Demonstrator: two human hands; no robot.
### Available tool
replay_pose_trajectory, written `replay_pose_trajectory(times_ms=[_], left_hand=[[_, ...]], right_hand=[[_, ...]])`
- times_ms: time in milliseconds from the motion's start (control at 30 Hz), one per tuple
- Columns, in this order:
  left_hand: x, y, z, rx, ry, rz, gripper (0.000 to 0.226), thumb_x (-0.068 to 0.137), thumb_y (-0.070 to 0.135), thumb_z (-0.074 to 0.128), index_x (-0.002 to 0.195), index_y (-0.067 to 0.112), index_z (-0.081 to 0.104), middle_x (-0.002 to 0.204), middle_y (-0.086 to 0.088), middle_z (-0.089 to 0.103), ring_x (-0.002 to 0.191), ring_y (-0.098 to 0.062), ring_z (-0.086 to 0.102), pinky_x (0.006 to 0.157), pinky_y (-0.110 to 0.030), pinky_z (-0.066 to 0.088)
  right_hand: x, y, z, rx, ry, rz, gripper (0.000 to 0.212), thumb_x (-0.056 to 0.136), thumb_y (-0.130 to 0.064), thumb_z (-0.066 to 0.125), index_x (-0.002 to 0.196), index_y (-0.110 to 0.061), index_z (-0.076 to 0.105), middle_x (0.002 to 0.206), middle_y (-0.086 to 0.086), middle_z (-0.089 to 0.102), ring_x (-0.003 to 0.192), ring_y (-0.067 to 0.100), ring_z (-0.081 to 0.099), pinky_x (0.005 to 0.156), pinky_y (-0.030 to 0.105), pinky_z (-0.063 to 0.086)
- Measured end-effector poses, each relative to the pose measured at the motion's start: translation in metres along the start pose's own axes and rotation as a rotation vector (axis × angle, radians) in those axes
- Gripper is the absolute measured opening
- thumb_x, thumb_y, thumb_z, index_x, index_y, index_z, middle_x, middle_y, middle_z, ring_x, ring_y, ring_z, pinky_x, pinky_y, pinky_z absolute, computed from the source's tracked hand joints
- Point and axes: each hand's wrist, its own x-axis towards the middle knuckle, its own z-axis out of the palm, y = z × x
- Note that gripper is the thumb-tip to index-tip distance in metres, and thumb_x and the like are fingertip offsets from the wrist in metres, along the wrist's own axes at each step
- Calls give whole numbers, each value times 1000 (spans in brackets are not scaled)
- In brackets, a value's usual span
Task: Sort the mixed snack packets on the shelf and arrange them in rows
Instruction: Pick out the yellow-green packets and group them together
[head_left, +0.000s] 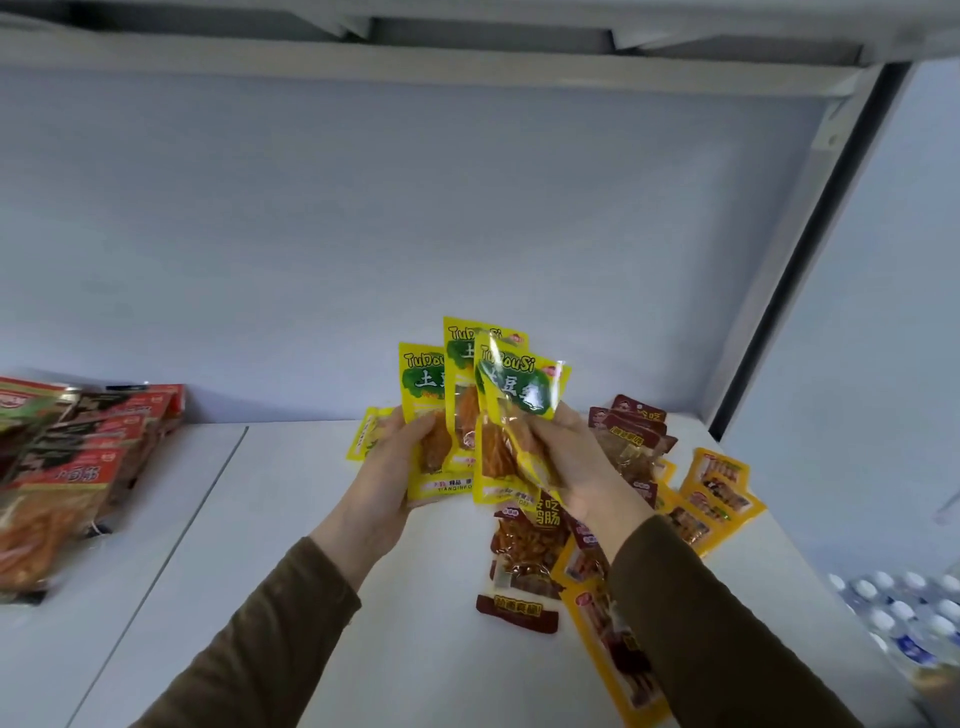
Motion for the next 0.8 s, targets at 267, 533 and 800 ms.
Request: replay_pose_trajectory(times_ms=[267, 533, 800], left_hand=[[-14, -1, 4, 73, -115, -83, 81, 76, 76, 65, 146, 44, 40, 128, 5, 72, 112, -24, 73, 99, -59, 55], [-19, -14, -5, -179, -171, -117, 55, 90, 14, 75, 142, 18, 57, 131, -18, 69, 111, -39, 71, 83, -49, 62], [-39, -27, -68, -248, 83, -97, 61, 78, 9, 72, 137, 8, 58, 114, -25, 72, 79, -33, 77, 63, -43, 62]], right_hand=[[-7, 12, 30, -889, 87, -486, 26, 101, -20, 54, 127, -25, 58, 110, -12, 72, 99, -3, 66, 81, 17, 53], [-10, 24, 50, -361, 70, -172, 23, 97, -18, 65, 119, -22, 60, 111, -3, 75, 104, 16, 71, 94, 42, 57], [2, 41, 57, 267, 395, 134, 9, 100, -1, 56, 105, -8, 57, 93, 10, 60, 81, 19, 60, 74, 27, 51]])
